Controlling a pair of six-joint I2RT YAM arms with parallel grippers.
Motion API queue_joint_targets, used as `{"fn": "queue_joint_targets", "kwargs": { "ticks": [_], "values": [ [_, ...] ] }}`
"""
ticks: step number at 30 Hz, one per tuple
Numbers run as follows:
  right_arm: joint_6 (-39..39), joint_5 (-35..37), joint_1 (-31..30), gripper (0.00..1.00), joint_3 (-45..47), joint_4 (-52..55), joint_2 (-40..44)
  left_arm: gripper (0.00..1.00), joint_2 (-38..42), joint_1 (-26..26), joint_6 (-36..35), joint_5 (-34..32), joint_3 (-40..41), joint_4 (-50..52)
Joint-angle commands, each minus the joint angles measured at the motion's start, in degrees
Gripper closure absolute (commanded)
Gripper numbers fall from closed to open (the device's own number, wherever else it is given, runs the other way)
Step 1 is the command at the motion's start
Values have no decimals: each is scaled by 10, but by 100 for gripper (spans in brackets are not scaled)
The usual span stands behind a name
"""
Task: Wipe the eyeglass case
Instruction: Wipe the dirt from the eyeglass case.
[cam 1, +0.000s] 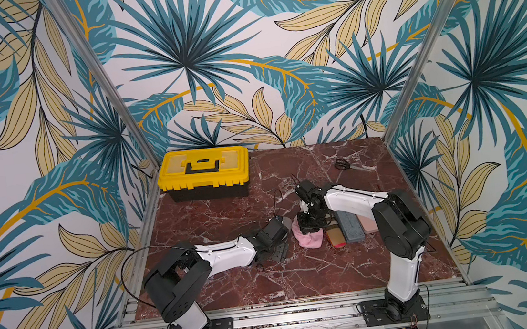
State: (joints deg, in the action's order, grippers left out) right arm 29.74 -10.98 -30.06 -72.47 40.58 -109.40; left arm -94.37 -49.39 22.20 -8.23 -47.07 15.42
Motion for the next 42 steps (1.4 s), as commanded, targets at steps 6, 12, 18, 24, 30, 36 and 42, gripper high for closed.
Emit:
{"fn": "queue_joint_targets", "kwargs": {
  "ticks": [6,12,18,24,30,36,42],
  "values": [
    [8,-8,22,100,22,-1,21,52,11,10,-6,125,-2,19],
    [19,-16,24,100,37,4,47,64,95,34,25,245,44,-39],
    [30,23,30,100,22,17,36,75,112,90,100,390,125,-190],
    [49,-50,33,100,0,-17,5,80,63,115,125,448,154,-259],
    [81,-103,30,100,1,-51,-2,88,13,144,146,495,166,-321],
    [170,-165,-3,100,94,-151,53,98,-1,160,145,508,167,-331],
    [297,-227,-89,100,180,-308,111,100,-16,167,140,514,164,-333]
  ]
}}
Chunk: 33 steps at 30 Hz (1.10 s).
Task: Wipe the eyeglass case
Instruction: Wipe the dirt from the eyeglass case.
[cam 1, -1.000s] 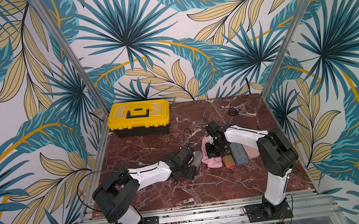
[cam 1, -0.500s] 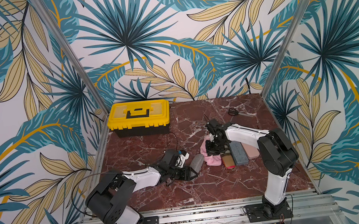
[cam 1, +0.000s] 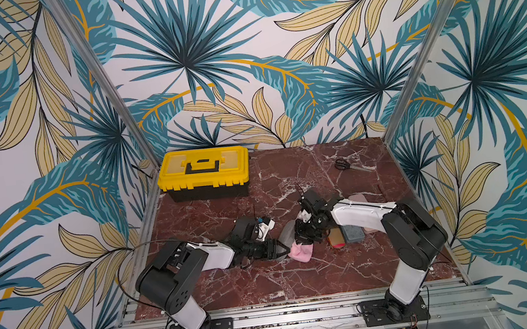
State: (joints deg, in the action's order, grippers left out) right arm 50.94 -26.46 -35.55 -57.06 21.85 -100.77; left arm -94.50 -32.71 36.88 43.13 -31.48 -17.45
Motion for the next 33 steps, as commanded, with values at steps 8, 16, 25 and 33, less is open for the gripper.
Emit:
{"fn": "queue_joint_targets", "kwargs": {
  "ticks": [8,16,25,33],
  "values": [
    [91,-95,30,100,-13,-189,-40,100,-1,-1,5,9,28,-13],
    [-80,-13,83,100,-170,-6,-110,100,24,-3,1,20,56,5],
    [-8,-52,0,100,17,-117,-41,100,20,29,-4,2,11,44],
    [143,-87,-67,100,52,-293,-36,100,16,28,26,2,-4,30]
  ]
}}
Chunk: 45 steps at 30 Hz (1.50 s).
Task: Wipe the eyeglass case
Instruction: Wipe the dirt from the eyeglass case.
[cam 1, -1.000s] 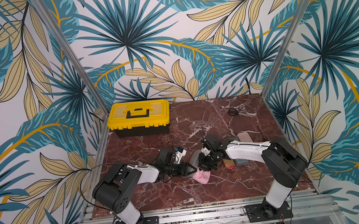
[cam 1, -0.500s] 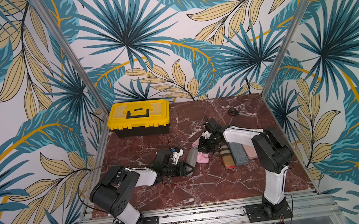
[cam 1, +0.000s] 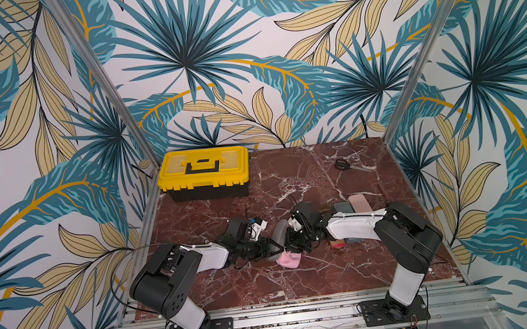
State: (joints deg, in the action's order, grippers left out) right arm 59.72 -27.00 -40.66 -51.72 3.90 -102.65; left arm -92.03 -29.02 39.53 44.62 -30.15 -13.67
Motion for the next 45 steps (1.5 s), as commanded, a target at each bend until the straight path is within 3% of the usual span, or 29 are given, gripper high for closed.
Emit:
{"fn": "queue_joint_targets", "kwargs": {
  "ticks": [1,8,14,18,22,26,31,36,41,45],
  "values": [
    [46,-82,-1,100,-11,-106,-25,100,-6,-10,0,-13,-13,-7],
    [-110,-44,110,100,-192,54,-103,100,14,-45,-24,-42,11,59],
    [-203,-19,132,100,-347,211,-131,100,44,-87,-54,-114,19,179],
    [-224,10,139,100,-354,258,-99,100,82,-89,-55,-188,5,243],
    [-244,78,137,100,-340,355,-50,100,104,-111,-58,-325,-43,342],
    [-228,61,104,100,-271,364,3,100,111,-136,-60,-412,-66,365],
    [-176,46,27,100,-229,323,-5,100,95,-144,-53,-409,-68,333],
    [-146,10,15,100,-238,252,-76,100,97,-151,-54,-396,-70,323],
    [-202,53,68,100,-381,328,-182,100,109,-157,-69,-353,-60,303],
    [-282,157,102,100,-539,468,-234,100,129,-165,-63,-334,-57,305]
  ]
}}
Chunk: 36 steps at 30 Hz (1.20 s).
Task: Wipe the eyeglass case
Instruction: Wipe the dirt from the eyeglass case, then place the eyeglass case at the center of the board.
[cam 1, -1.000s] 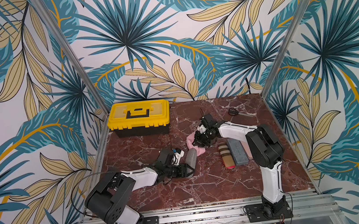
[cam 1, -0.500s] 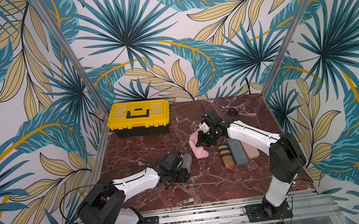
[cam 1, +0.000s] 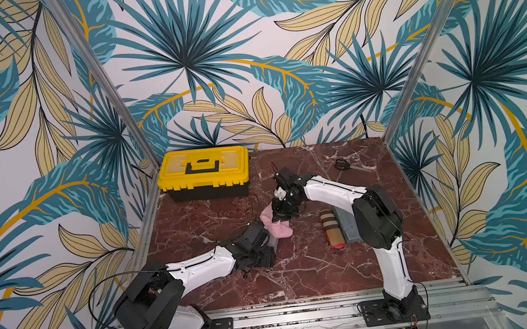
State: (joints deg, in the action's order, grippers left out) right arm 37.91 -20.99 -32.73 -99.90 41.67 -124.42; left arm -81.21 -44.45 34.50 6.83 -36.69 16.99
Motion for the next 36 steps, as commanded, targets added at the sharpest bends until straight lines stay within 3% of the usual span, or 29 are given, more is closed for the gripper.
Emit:
{"fn": "queue_joint_targets", "kwargs": {
  "ticks": [1,7,12,15,20,26,32,33,35,36],
  "values": [
    [-74,112,30,100,-75,108,-13,100,26,-13,-8,39,4,7],
    [-93,156,64,100,7,102,126,100,5,-34,101,-3,-69,45],
    [-94,161,102,100,64,94,206,97,-110,-103,181,-95,-221,131],
    [-96,156,125,100,73,103,218,90,-184,-128,200,-133,-294,165],
    [-107,173,155,100,71,112,230,76,-275,-131,201,-144,-371,173],
    [-96,206,178,100,56,96,209,53,-316,-136,200,-109,-401,173],
    [-83,150,180,100,-63,126,69,20,-310,-135,186,-87,-408,181],
    [-85,147,178,94,-66,126,50,16,-304,-135,180,-89,-409,183],
    [-83,156,179,67,-64,130,19,8,-287,-135,170,-86,-402,183],
    [-81,161,180,60,-72,141,3,5,-276,-135,168,-83,-392,176]
  ]
}}
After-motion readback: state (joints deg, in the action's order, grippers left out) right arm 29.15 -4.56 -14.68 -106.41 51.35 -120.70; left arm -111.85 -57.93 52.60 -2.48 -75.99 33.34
